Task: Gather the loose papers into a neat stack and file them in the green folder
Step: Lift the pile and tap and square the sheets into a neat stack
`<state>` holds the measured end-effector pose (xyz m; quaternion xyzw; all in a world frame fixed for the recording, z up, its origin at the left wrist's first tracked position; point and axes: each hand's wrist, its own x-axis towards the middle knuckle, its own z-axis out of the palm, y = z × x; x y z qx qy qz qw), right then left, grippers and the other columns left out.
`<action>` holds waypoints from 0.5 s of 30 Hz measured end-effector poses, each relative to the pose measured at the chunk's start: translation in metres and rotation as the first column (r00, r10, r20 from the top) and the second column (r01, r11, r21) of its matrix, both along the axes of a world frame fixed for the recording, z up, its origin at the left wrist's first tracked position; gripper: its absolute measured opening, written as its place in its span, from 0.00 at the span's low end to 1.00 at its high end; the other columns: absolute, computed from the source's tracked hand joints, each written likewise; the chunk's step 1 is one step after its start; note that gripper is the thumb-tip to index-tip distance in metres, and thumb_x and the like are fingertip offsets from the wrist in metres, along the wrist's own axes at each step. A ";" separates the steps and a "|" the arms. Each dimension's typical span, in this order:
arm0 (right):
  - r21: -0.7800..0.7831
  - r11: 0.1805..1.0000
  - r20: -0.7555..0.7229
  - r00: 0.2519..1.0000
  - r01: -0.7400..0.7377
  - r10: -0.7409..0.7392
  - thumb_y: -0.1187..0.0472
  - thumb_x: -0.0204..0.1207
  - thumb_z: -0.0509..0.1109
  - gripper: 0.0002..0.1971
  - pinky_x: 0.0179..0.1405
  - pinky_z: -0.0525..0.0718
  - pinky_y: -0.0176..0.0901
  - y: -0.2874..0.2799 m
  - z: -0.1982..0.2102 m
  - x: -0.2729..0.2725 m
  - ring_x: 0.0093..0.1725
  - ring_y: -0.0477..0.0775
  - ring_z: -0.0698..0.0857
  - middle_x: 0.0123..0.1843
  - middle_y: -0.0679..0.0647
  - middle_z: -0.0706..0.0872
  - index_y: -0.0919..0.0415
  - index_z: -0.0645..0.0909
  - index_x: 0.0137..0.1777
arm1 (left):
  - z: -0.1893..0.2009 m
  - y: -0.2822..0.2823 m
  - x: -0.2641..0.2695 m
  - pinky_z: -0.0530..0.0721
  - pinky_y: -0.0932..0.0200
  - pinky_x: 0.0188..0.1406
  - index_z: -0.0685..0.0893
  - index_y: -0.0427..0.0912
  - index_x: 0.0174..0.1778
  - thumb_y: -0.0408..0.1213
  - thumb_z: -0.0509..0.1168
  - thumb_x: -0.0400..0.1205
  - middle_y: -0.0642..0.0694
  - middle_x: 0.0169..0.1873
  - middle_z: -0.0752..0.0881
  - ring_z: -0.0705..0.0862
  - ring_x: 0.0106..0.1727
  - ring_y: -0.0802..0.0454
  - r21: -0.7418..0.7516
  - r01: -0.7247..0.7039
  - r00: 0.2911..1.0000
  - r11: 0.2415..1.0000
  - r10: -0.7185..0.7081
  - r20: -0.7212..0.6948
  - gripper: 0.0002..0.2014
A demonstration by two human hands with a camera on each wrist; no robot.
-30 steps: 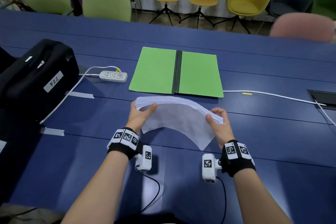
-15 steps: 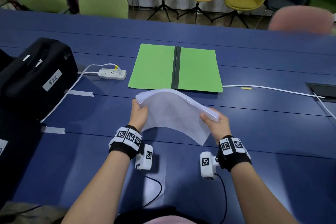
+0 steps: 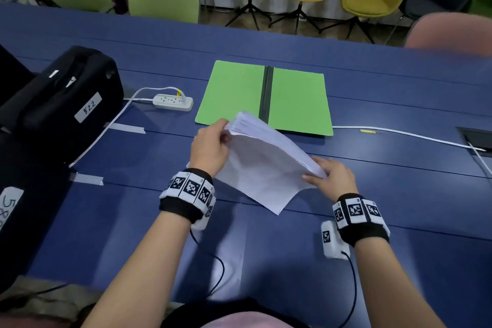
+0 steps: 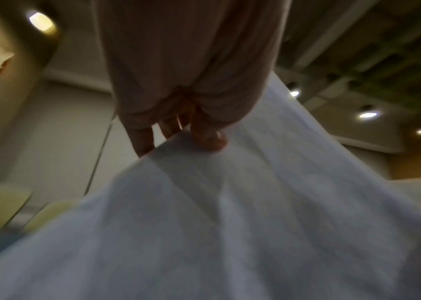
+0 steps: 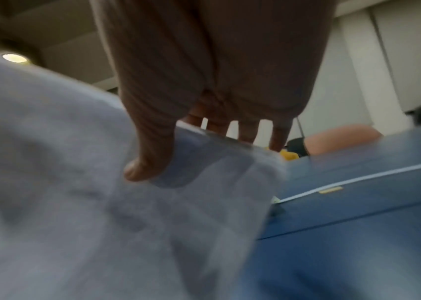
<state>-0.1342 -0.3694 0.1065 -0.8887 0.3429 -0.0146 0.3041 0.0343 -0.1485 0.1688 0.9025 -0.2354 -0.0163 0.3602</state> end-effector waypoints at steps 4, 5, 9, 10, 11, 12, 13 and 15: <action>0.167 0.986 0.177 0.984 -0.029 -0.001 0.48 0.69 0.77 0.14 0.48 0.81 0.50 0.023 0.019 0.013 0.51 0.62 0.87 0.43 0.61 0.90 0.60 0.88 0.44 | 0.041 -0.025 -0.021 0.71 0.53 0.38 0.81 0.45 0.55 0.25 0.59 0.73 0.45 0.47 0.87 0.82 0.55 0.39 0.210 0.191 0.939 0.959 -0.241 0.245 0.17; 0.235 0.972 0.237 0.971 -0.033 -0.024 0.50 0.70 0.76 0.13 0.45 0.83 0.52 0.028 0.022 0.014 0.46 0.62 0.87 0.39 0.62 0.90 0.61 0.88 0.40 | 0.048 -0.028 -0.023 0.69 0.55 0.38 0.81 0.46 0.56 0.26 0.59 0.75 0.45 0.47 0.87 0.82 0.55 0.40 0.210 0.210 0.931 0.955 -0.261 0.254 0.17; 0.430 0.899 0.332 0.940 -0.080 -0.075 0.58 0.76 0.72 0.06 0.41 0.87 0.51 0.029 0.032 0.004 0.36 0.48 0.87 0.35 0.52 0.90 0.54 0.86 0.37 | 0.062 -0.016 -0.005 0.78 0.54 0.42 0.84 0.48 0.49 0.34 0.66 0.77 0.52 0.40 0.86 0.82 0.47 0.46 0.081 0.270 0.961 0.959 -0.274 0.042 0.07; 0.474 0.875 0.342 0.936 -0.097 -0.082 0.59 0.77 0.71 0.07 0.37 0.86 0.43 0.028 0.035 0.000 0.33 0.43 0.88 0.33 0.46 0.90 0.53 0.86 0.38 | 0.061 -0.006 0.006 0.80 0.54 0.47 0.85 0.46 0.49 0.35 0.69 0.76 0.49 0.42 0.88 0.83 0.48 0.46 0.076 0.303 0.953 0.950 -0.301 -0.047 0.06; 0.499 0.859 0.354 0.932 -0.116 -0.080 0.61 0.78 0.69 0.08 0.34 0.85 0.35 0.026 0.040 -0.003 0.30 0.38 0.87 0.29 0.42 0.90 0.54 0.85 0.38 | 0.061 0.006 0.015 0.80 0.55 0.50 0.86 0.43 0.50 0.35 0.70 0.76 0.45 0.45 0.89 0.84 0.48 0.48 0.090 0.343 0.934 0.935 -0.329 -0.140 0.08; 0.508 0.851 0.365 0.928 -0.129 -0.077 0.62 0.78 0.68 0.09 0.31 0.82 0.29 0.024 0.043 -0.005 0.28 0.34 0.86 0.26 0.39 0.89 0.55 0.84 0.37 | 0.060 0.017 0.024 0.80 0.56 0.50 0.87 0.40 0.51 0.34 0.72 0.75 0.42 0.47 0.90 0.84 0.47 0.50 0.082 0.370 0.912 0.925 -0.346 -0.219 0.10; 0.516 0.844 0.381 0.922 -0.143 -0.076 0.63 0.79 0.67 0.10 0.29 0.81 0.26 0.022 0.047 -0.006 0.26 0.32 0.84 0.24 0.37 0.87 0.55 0.84 0.36 | 0.059 0.027 0.030 0.81 0.56 0.52 0.87 0.40 0.52 0.35 0.73 0.75 0.41 0.47 0.91 0.84 0.45 0.53 0.024 0.374 0.893 0.927 -0.353 -0.278 0.11; 0.523 0.838 0.429 0.898 -0.156 -0.101 0.63 0.79 0.67 0.11 0.27 0.79 0.25 0.021 0.053 -0.004 0.24 0.32 0.82 0.22 0.37 0.86 0.56 0.82 0.34 | 0.060 0.037 0.033 0.85 0.59 0.52 0.88 0.44 0.53 0.34 0.75 0.73 0.51 0.42 0.92 0.87 0.42 0.60 -0.261 0.279 0.865 0.924 -0.360 -0.350 0.12</action>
